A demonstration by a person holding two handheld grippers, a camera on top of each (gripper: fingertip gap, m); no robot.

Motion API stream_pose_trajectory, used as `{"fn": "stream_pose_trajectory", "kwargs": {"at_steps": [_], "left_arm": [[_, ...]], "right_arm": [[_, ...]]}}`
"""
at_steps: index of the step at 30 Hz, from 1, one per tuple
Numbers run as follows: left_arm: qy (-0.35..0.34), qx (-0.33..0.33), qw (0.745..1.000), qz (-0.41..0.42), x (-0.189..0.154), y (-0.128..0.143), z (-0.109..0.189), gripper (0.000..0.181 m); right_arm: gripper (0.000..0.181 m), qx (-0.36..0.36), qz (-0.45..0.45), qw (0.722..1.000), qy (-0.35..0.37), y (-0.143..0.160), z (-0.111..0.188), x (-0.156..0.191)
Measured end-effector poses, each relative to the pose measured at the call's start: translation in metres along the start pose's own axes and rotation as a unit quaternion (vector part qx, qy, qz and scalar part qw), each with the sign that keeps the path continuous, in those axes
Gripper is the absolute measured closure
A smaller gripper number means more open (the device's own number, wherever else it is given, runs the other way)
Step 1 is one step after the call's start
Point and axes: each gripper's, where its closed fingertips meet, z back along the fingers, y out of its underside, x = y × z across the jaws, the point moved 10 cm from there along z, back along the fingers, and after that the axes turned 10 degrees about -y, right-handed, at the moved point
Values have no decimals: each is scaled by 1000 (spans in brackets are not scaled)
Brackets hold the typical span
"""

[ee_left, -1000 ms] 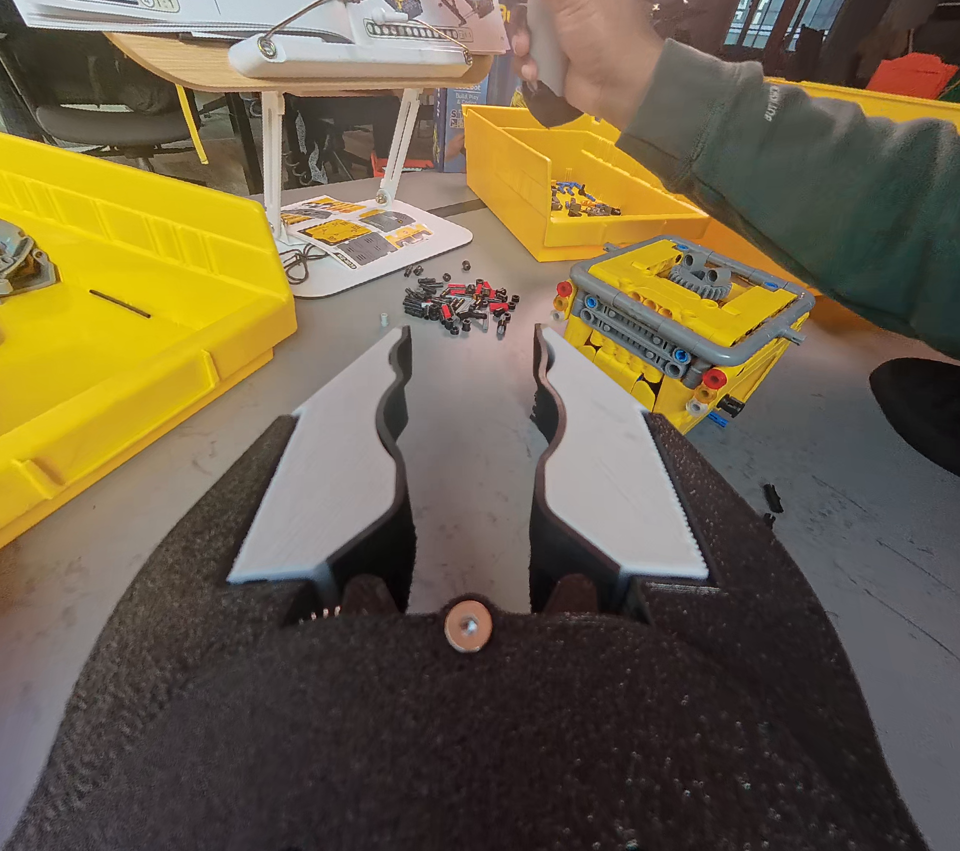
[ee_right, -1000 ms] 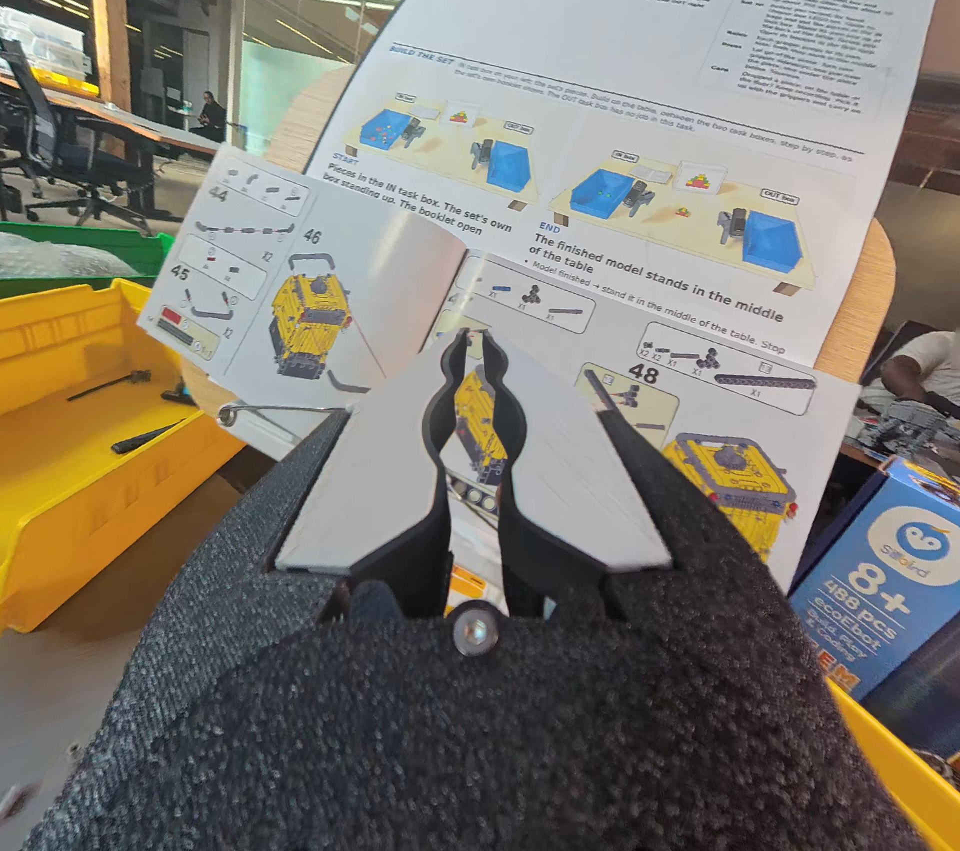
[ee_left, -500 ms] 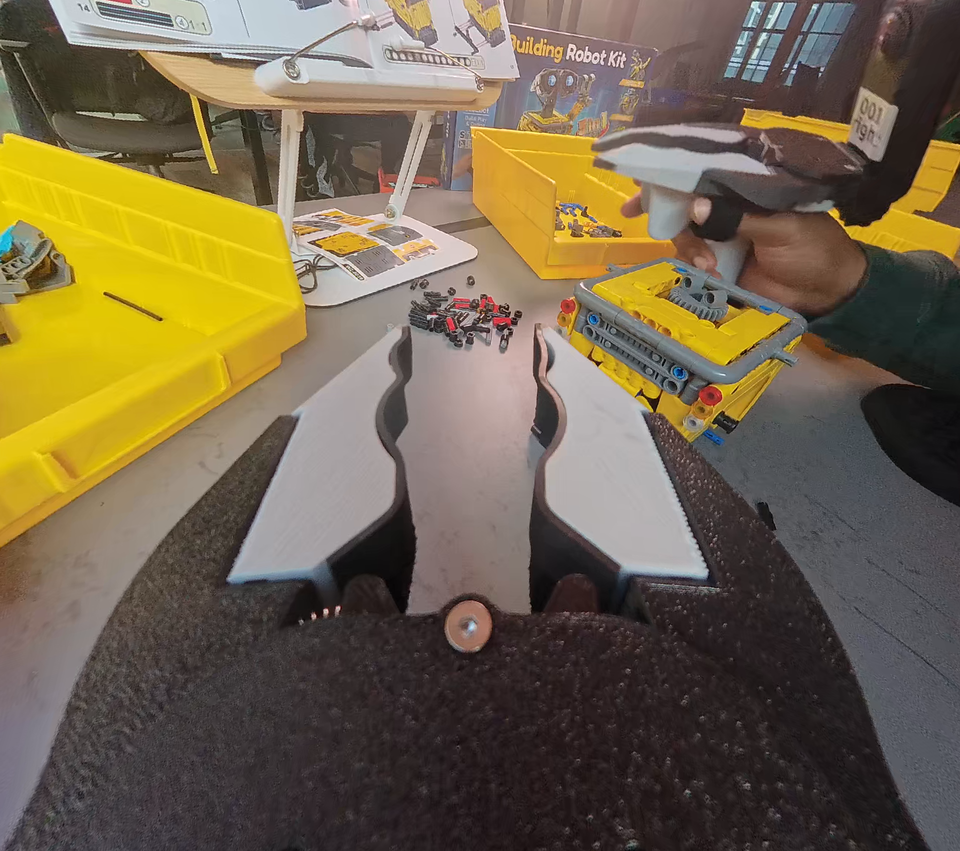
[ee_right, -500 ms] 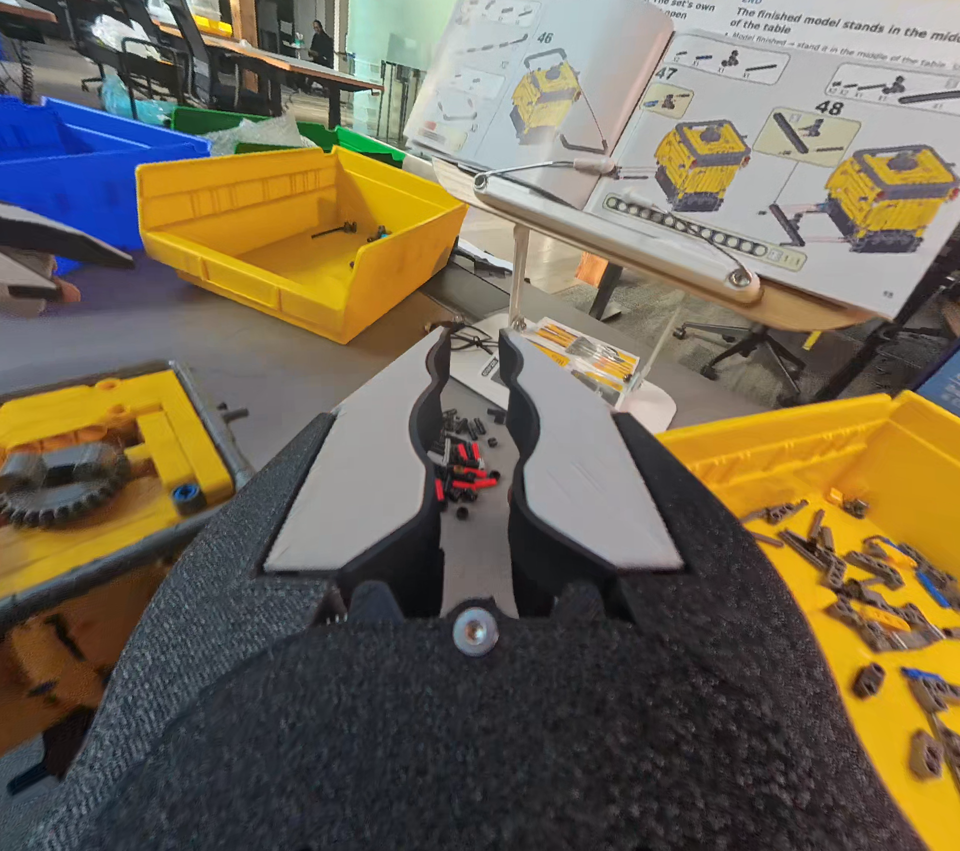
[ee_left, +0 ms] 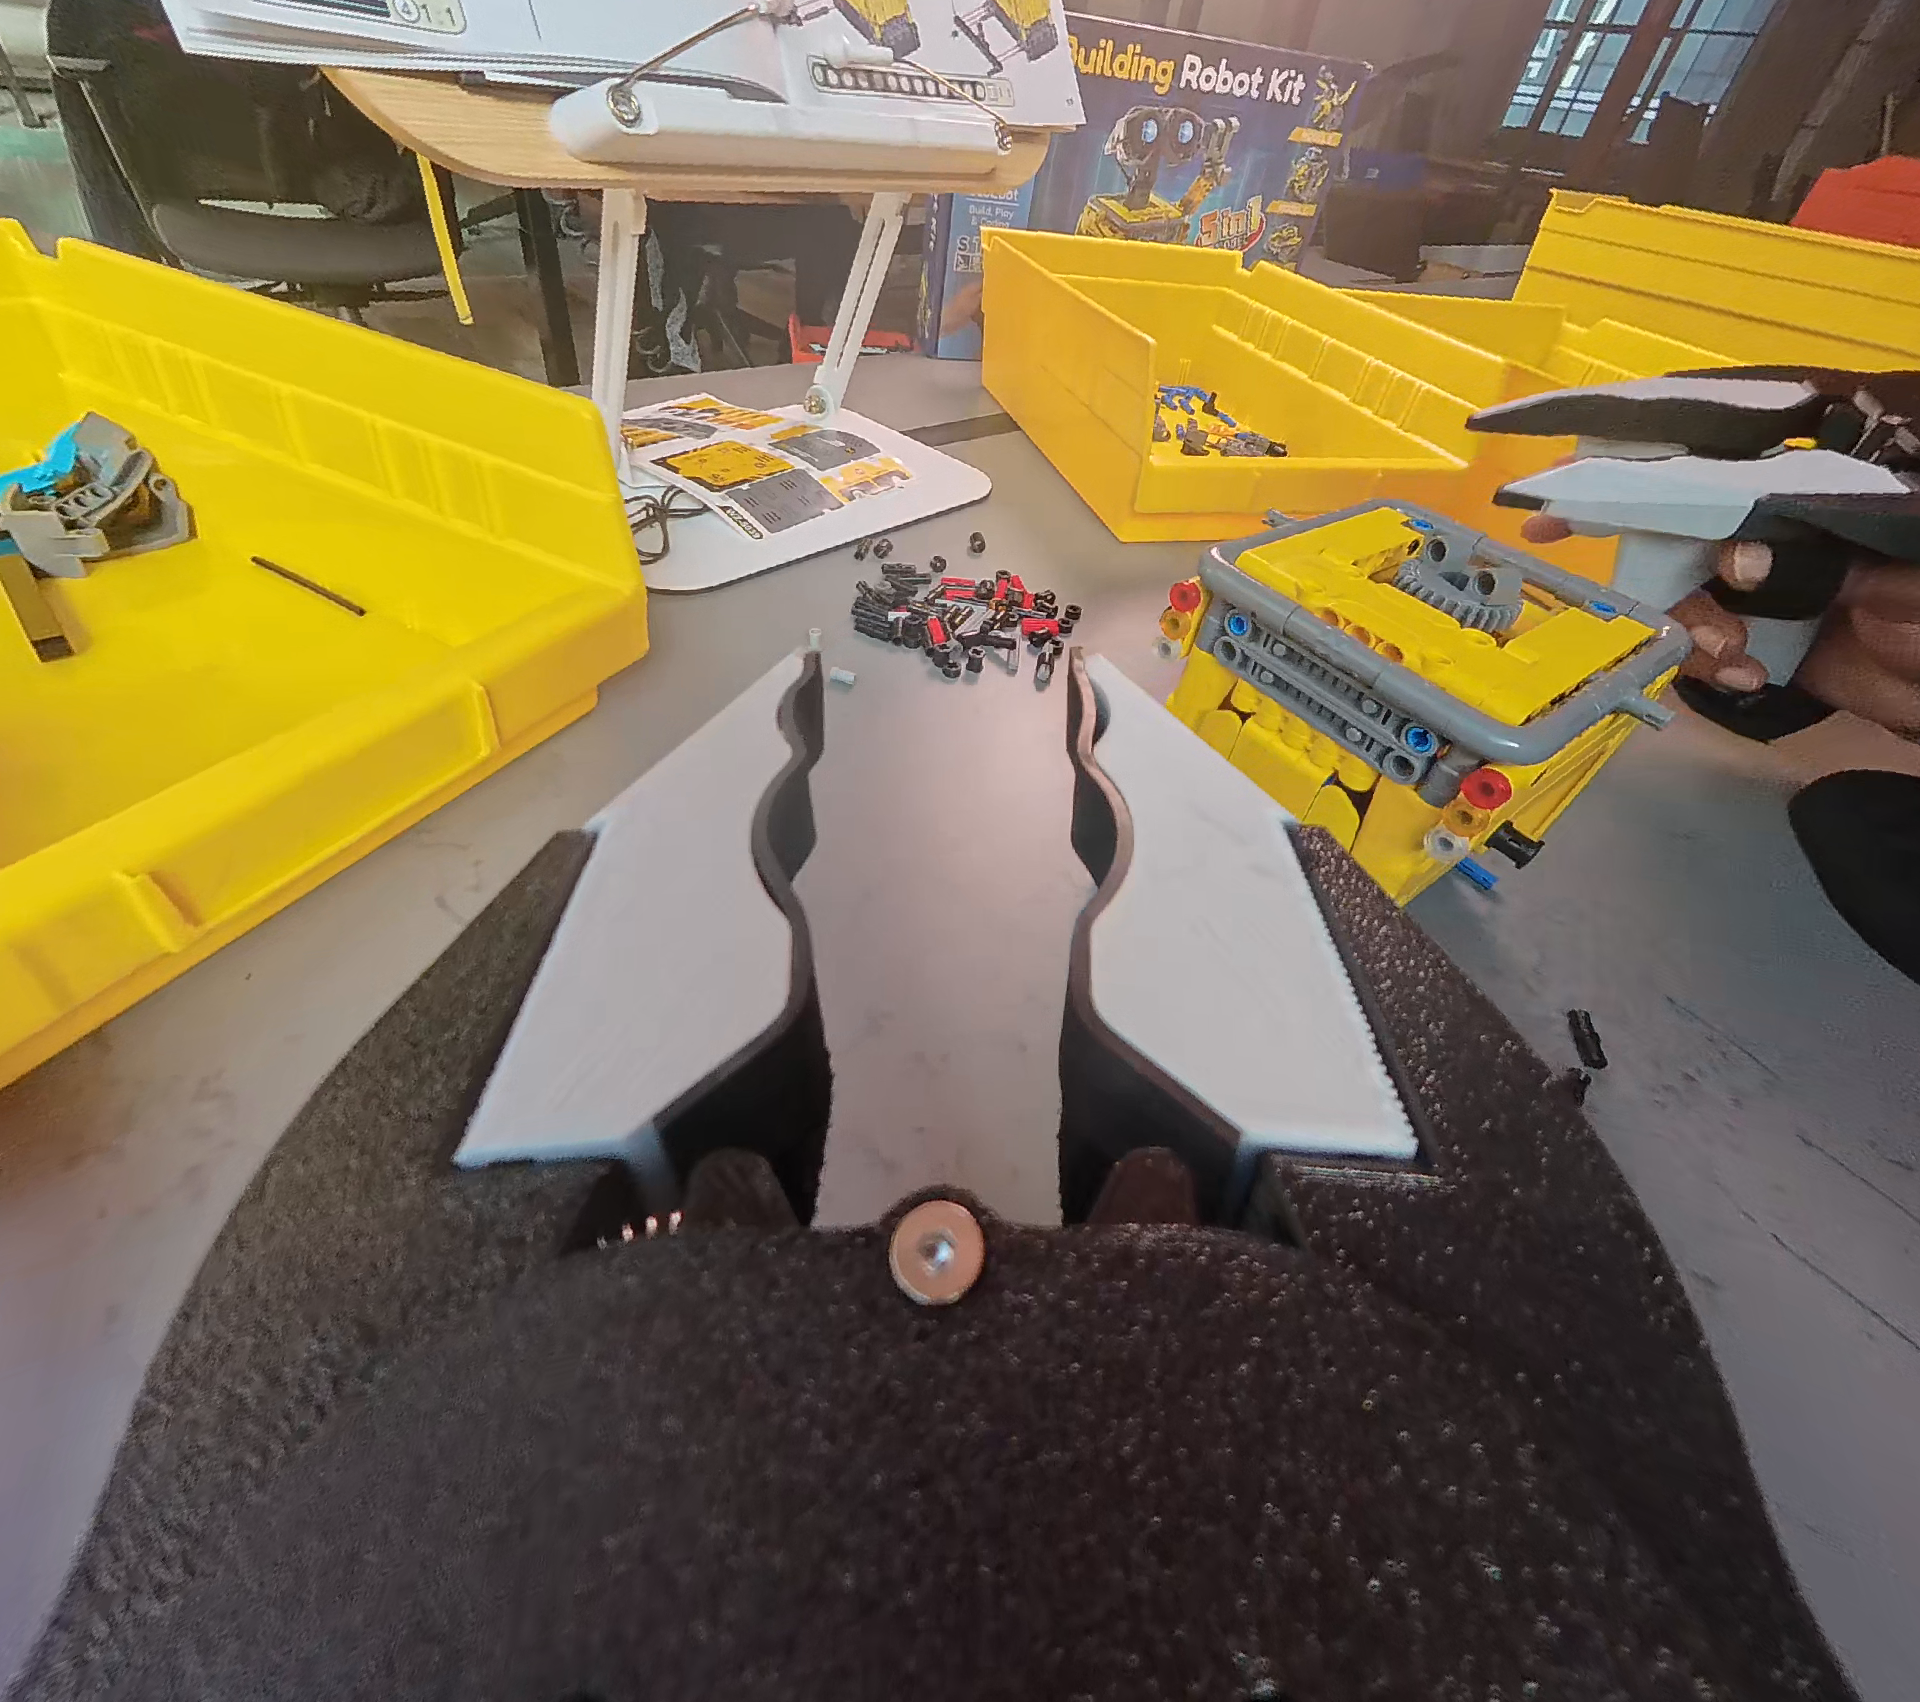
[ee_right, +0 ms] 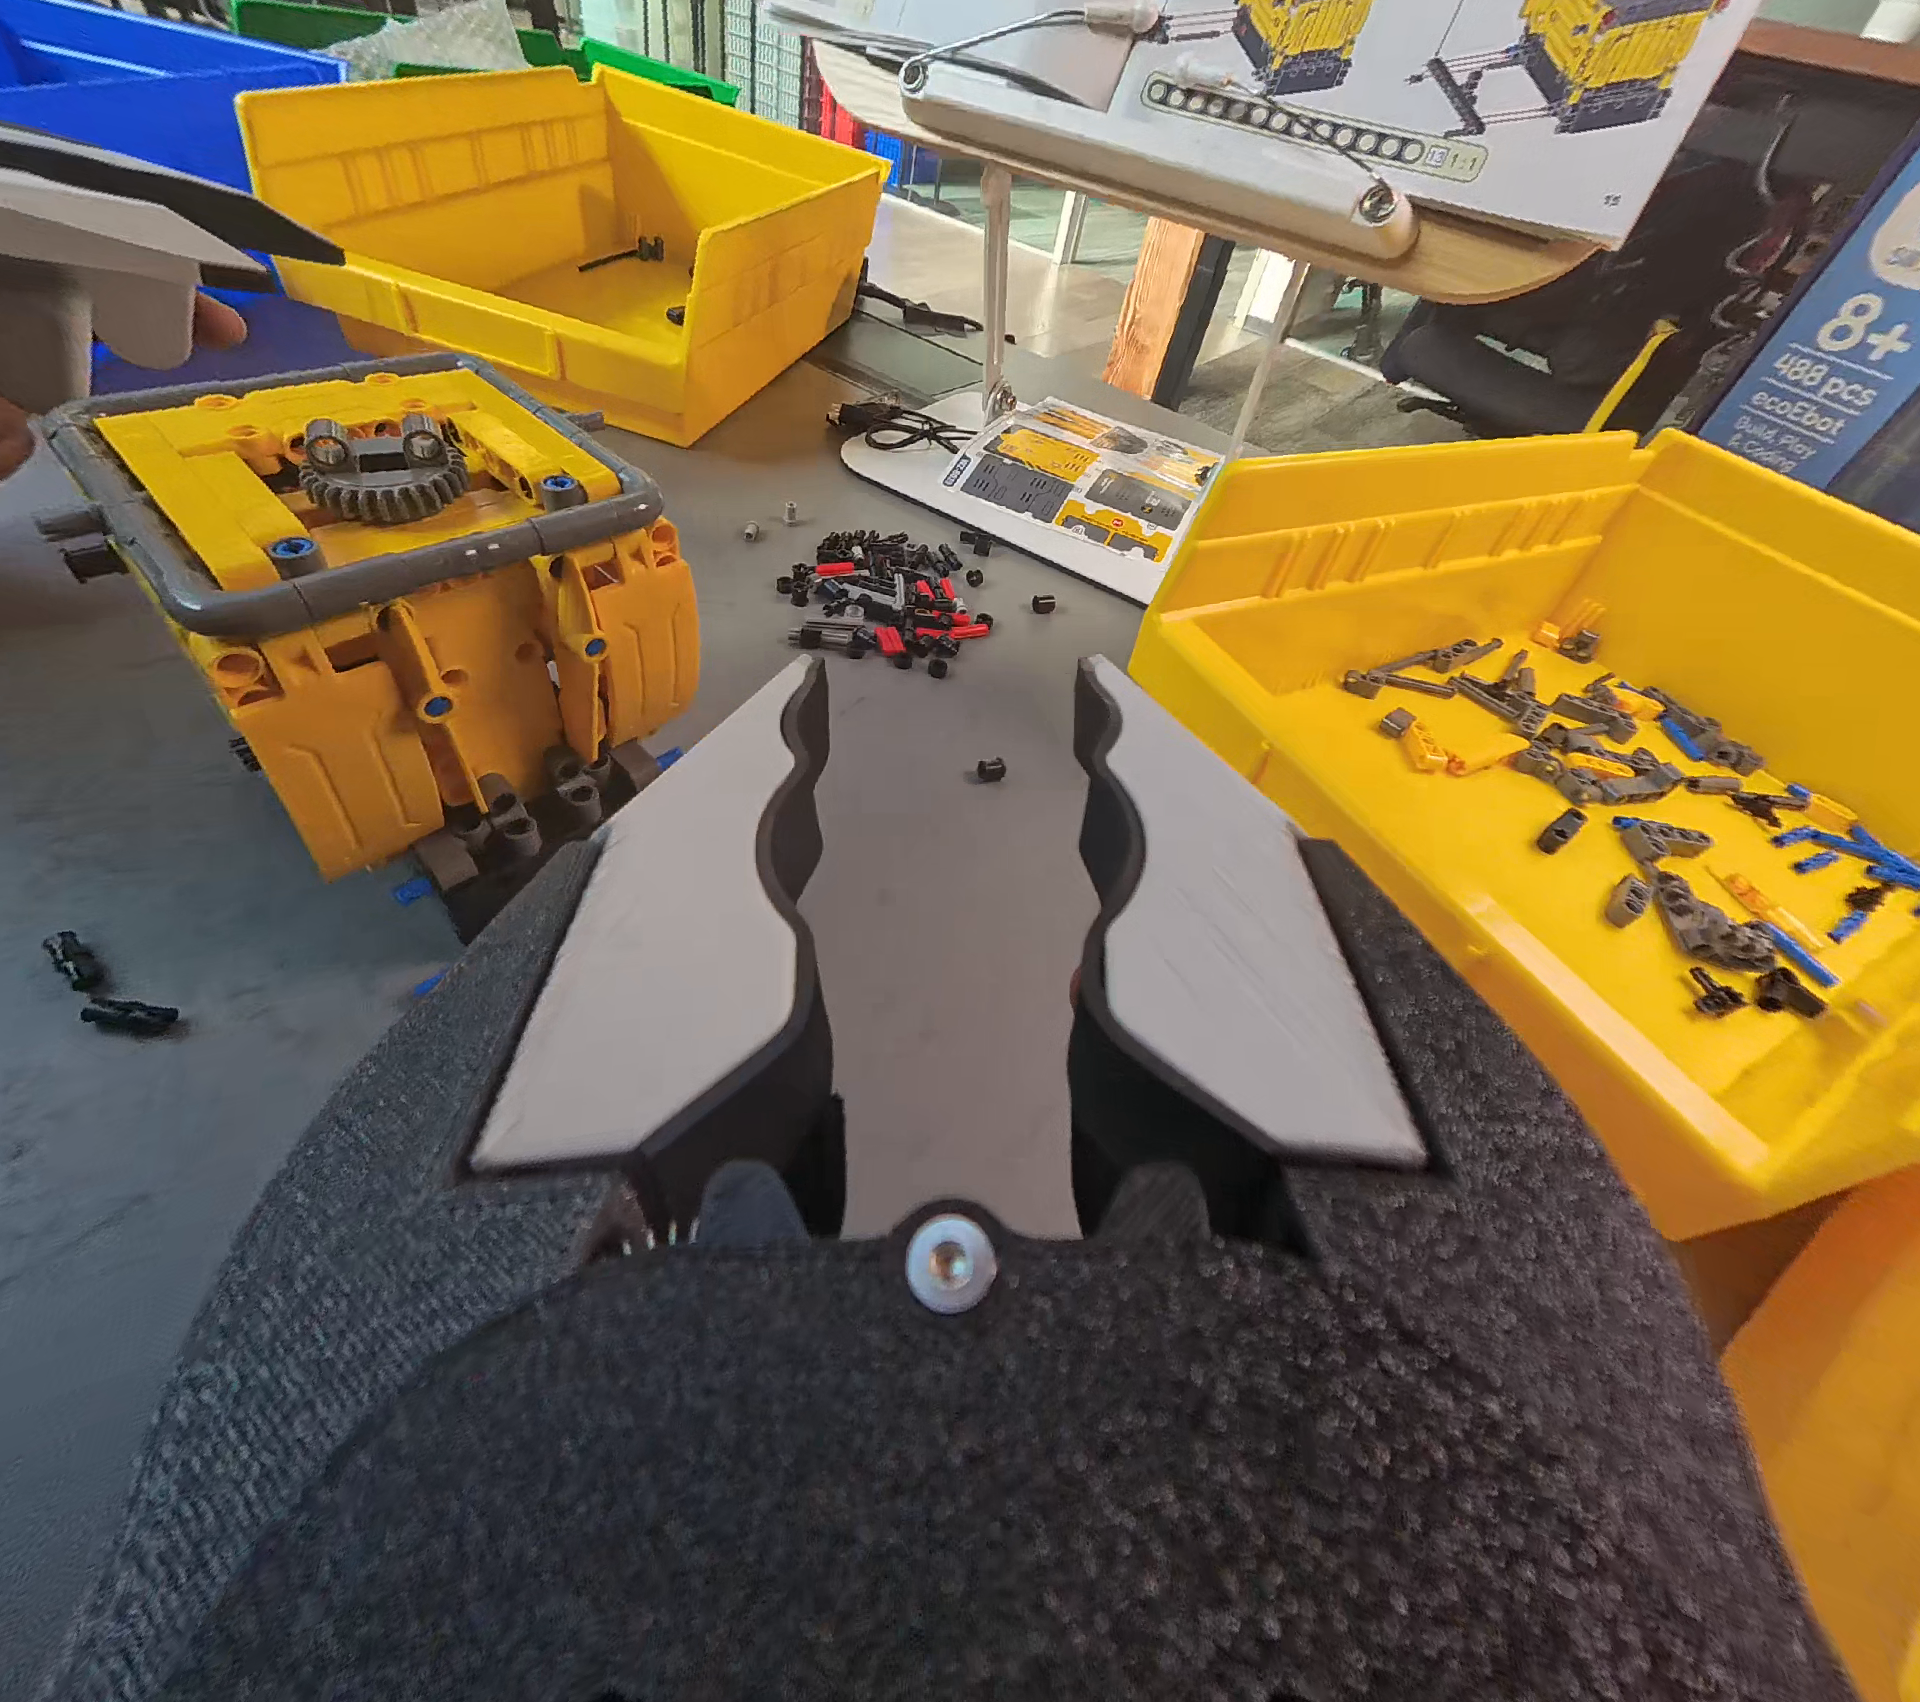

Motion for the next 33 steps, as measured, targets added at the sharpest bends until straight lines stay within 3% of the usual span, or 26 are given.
{"fn": "stream_pose_trajectory", "kwargs": {"at_steps": [7,12,17,21,26,30,33], "left_arm": [[-7,5,1000,1,1,1,-2,135],[-6,3,1000,-3,0,1,-1,135],[-4,2,1000,1,0,0,0,135],[-4,2,1000,2,0,0,0,135],[-2,7,1000,3,-1,1,-2,135],[2,11,1000,1,-2,1,-4,136],[0,7,1000,1,-2,1,-3,136]], "right_arm": [[145,-40,-16,998,36,-43,29,-32],[145,-40,44,991,123,-69,50,-61],[145,-6,63,979,195,-76,65,-98],[143,85,40,973,212,-58,65,-127],[146,195,78,974,85,-48,28,-152],[153,252,105,960,-54,-56,-38,-186],[153,307,70,943,-107,-42,-95,-222]]}}
